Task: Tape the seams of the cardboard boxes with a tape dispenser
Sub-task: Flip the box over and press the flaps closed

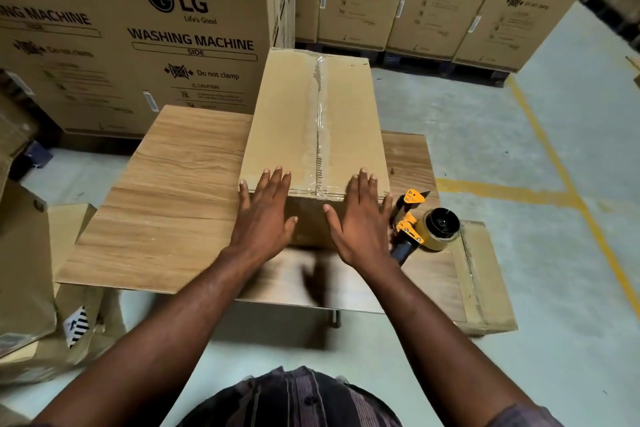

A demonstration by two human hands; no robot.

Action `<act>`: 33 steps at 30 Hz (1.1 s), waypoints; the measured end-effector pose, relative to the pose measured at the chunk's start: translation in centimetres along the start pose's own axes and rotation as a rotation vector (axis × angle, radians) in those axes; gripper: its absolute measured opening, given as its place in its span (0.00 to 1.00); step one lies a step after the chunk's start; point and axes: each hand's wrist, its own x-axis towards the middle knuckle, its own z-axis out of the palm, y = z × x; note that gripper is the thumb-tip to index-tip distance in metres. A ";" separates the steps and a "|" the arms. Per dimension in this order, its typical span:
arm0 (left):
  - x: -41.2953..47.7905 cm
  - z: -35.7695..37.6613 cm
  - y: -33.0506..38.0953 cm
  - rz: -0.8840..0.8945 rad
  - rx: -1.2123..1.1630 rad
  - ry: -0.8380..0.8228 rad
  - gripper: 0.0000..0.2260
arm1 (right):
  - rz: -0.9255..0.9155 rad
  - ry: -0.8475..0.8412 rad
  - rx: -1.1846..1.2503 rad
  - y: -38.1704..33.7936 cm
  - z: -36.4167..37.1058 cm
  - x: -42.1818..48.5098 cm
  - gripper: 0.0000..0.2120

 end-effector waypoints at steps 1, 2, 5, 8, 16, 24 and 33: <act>0.0 0.2 -0.3 0.021 0.020 -0.004 0.40 | -0.013 -0.013 -0.006 0.1 0.1 0.1 0.40; -0.1 0.3 -0.8 0.035 0.034 -0.003 0.40 | -0.023 -0.021 -0.015 0.4 0.3 0.2 0.41; 0.1 0.4 -1.6 0.041 0.033 0.004 0.39 | -0.045 -0.039 0.004 0.9 0.6 0.4 0.43; -0.1 0.2 -0.5 0.008 0.044 0.004 0.40 | -0.069 -0.064 0.059 1.0 0.6 0.7 0.44; -3.1 0.4 4.4 -0.067 0.024 -0.005 0.38 | -0.229 -0.180 0.091 5.7 -2.2 7.0 0.34; -2.7 0.1 -0.9 0.018 -0.092 -0.057 0.37 | 0.082 -0.143 0.220 -3.4 -0.6 2.9 0.40; -5.1 1.2 2.6 -0.070 -0.126 0.007 0.41 | -0.102 -0.122 0.378 -1.5 0.1 2.2 0.43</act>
